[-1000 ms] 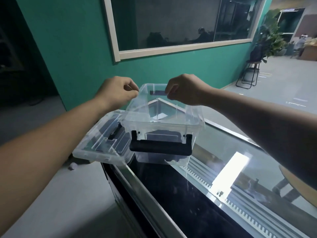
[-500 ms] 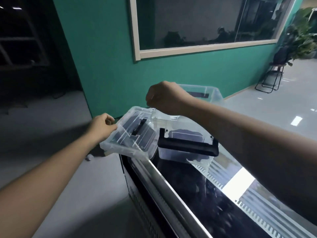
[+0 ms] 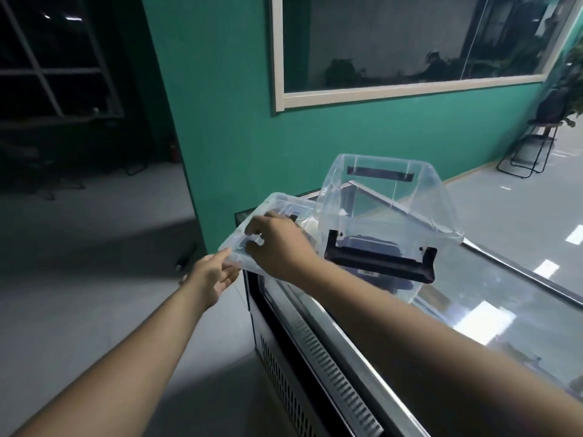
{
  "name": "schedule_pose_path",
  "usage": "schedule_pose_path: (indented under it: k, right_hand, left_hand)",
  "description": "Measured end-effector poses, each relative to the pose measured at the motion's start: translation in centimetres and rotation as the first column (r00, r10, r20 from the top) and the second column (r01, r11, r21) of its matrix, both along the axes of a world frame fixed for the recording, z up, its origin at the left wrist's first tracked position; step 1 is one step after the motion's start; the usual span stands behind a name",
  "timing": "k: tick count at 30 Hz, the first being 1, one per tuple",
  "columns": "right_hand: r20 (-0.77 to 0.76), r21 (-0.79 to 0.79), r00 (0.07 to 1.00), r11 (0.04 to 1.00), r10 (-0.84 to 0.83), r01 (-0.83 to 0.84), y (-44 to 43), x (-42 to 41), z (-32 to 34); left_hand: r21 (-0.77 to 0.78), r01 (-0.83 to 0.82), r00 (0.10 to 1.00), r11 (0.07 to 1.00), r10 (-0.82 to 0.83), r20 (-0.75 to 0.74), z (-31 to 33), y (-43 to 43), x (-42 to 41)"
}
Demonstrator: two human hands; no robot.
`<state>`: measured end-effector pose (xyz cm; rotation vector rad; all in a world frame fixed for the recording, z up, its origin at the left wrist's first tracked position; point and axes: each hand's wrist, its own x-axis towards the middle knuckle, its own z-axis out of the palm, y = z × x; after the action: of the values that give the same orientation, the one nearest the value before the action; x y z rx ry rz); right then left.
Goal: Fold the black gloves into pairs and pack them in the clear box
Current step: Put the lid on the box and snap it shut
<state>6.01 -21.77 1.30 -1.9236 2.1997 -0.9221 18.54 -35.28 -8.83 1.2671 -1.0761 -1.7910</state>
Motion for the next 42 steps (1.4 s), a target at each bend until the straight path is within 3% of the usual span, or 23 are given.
schedule_pose_path:
  k: [6, 15, 20, 23, 24, 28, 33, 37, 42]
  right_hand:
    - [0.061, 0.017, 0.976, 0.978, -0.209, 0.208, 0.1, -1.9, -4.3]
    - [0.251, 0.164, 0.907, 0.939, -0.337, 0.303, -0.7, -2.1, -4.8]
    - [0.543, 0.216, 0.740, 0.918, -0.397, 0.334, -2.0, -2.0, -2.8]
    - [0.805, 0.147, 0.543, 0.967, -0.241, 0.210, -2.8, -1.6, -0.9]
    - [0.823, 0.108, 0.531, 0.974, -0.199, 0.198, -2.9, -1.4, 0.2]
    - [0.741, -0.014, 0.655, 0.972, -0.148, 0.236, -2.9, -0.7, 5.3]
    - [0.726, -0.076, 0.683, 0.978, -0.078, 0.192, -1.0, -2.6, 11.4]
    - [0.665, -0.070, 0.738, 0.974, -0.115, 0.215, 2.3, -6.7, 13.4]
    - [0.524, -0.037, 0.815, 0.949, -0.249, 0.313, 7.0, -13.2, 13.6]
  left_hand:
    - [0.014, -0.061, 0.998, 0.998, 0.061, 0.013, 1.4, -0.1, 0.3]
    - [-0.034, -0.144, 0.989, 0.989, 0.142, -0.033, 5.8, -1.4, 4.1]
    - [-0.061, -0.176, 0.978, 0.982, 0.168, -0.122, 8.1, -2.3, 6.7]
    - [-0.069, -0.181, 0.969, 0.981, 0.166, -0.184, 9.7, -2.1, 7.8]
    - [-0.082, -0.180, 0.967, 0.980, 0.161, -0.197, 10.2, -2.1, 8.1]
    - [-0.168, -0.187, 0.958, 0.968, 0.142, -0.250, 12.7, -1.8, 8.8]
    - [-0.249, -0.124, 0.956, 0.961, 0.049, -0.289, 16.1, 0.0, 7.1]
    - [-0.322, -0.003, 0.980, 0.947, -0.062, -0.190, 17.7, 1.7, 3.6]
    - [-0.383, 0.172, 0.985, 0.907, -0.167, 0.047, 18.0, 3.8, -2.3]
